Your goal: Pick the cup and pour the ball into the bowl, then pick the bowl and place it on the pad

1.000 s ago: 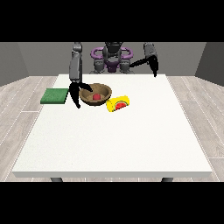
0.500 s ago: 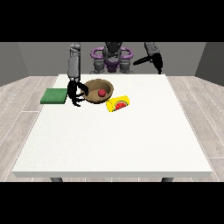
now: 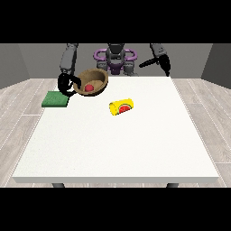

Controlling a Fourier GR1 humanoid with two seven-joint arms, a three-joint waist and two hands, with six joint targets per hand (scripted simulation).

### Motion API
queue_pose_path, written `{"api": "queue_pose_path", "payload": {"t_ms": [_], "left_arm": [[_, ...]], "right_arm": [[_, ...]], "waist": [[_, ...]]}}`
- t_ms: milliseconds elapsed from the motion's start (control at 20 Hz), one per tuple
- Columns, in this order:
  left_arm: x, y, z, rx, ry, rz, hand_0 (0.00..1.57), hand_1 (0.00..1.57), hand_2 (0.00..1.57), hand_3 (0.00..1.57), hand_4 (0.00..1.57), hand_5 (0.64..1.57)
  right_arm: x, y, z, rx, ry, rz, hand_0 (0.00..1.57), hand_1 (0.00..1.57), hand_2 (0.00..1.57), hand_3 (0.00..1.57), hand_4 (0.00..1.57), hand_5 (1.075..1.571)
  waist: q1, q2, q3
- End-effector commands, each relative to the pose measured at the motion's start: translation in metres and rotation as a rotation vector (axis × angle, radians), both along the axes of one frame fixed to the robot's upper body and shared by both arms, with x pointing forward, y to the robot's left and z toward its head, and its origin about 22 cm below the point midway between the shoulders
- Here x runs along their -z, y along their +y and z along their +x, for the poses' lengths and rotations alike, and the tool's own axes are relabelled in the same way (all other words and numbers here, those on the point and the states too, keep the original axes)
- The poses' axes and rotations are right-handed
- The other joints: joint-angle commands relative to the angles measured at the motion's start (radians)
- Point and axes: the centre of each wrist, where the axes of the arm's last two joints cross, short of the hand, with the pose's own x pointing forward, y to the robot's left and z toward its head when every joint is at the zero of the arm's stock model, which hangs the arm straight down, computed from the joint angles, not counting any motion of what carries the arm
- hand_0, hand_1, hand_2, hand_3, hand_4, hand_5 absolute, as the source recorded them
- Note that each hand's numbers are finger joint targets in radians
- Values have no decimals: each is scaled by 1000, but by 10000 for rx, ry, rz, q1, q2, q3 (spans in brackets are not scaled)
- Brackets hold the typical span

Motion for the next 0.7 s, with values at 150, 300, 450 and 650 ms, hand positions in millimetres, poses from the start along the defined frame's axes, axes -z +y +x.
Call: {"api": "queue_pose_path", "payload": {"t_ms": [150, 300, 450, 650], "left_arm": [[13, -14, -10, -33, -93, 2, 0, 0, 0, 0, 0, 1569], [9, 4, -11, 122, -591, 55, 0, 0, 0, 0, 0, 1568], [2, 0, 1, -516, -625, 47, 0, 0, 0, 0, 0, 1565], [4, 12, 7, -931, -1325, 79, 0, 0, 0, 0, 0, 1565]], "right_arm": [[-27, -56, -7, 389, -134, 262, 1571, 1571, 1571, 1571, 1058, 1564], [-26, -80, -17, 851, -654, 778, 1571, 1571, 1571, 1571, 1078, 1559], [-41, -90, -17, 250, -571, 560, 1571, 1571, 1571, 1571, 1078, 1559], [-66, -116, -21, -147, -1300, 812, 1571, 1571, 1571, 1571, 1074, 1563]], "waist": [[-74, 92, 12], [90, 737, 13], [-549, 718, 12], [-980, 1506, 12]]}}
